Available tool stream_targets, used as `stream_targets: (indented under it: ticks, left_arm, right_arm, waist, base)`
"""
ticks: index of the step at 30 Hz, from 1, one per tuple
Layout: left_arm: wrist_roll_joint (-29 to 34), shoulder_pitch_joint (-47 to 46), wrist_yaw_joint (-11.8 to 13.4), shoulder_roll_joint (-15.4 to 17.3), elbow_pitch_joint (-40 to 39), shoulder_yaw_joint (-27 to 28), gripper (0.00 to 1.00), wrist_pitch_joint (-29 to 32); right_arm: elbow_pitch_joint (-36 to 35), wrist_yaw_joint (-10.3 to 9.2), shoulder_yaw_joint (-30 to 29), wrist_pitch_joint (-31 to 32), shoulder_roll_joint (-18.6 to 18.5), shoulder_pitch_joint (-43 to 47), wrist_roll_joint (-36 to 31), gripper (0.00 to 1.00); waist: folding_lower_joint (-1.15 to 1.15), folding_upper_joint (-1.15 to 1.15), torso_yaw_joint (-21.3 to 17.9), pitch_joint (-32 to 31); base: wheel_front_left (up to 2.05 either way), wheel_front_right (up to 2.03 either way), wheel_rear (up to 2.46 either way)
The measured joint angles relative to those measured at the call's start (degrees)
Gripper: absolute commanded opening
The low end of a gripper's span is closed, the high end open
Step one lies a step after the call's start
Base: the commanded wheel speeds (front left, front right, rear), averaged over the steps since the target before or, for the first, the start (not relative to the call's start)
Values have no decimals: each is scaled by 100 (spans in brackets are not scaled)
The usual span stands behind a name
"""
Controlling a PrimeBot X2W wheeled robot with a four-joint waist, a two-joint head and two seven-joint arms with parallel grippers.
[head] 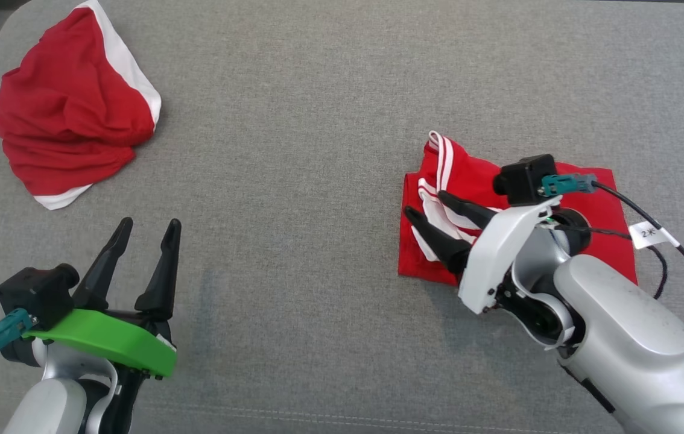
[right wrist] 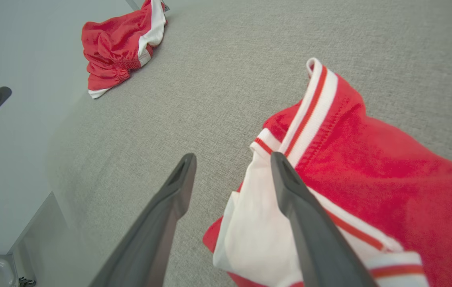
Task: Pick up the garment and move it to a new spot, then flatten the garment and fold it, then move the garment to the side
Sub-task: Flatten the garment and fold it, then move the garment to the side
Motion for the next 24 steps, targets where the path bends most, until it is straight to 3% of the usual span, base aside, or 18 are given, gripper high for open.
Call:
stream_targets:
  ticks: [4, 9, 14, 17, 24]
  left_arm:
    - [0, 1, 2, 43, 30, 93, 100, 0]
    - [-12, 3, 51, 75, 23, 249, 100, -29]
    - [-47, 28, 58, 75, -38, 278, 100, -49]
    - [-47, 29, 57, 57, -77, 183, 100, -42]
    - [-46, 31, 57, 57, -185, 122, 100, 7]
  right_arm:
    - [-81, 155, 25, -142, 248, -34, 76, 100]
    - [-261, 155, -316, -422, 32, -37, 98, 100]
    - [-11, -154, -866, -606, -732, 187, 73, 100]
    - [297, -234, -1101, -655, -1083, 593, 130, 100]
    - [608, -240, -1118, -661, -976, 1112, 454, 100]
  waist:
    - [0, 0, -107, -46]
    - [0, 0, -272, -138]
    - [0, 0, -443, -246]
    - [0, 0, -509, -291]
    - [0, 0, -511, -261]
  base:
    - [0, 0, 0]
    - [0, 0, 0]
    - [0, 0, 0]
    - [0, 0, 0]
    - [0, 0, 0]
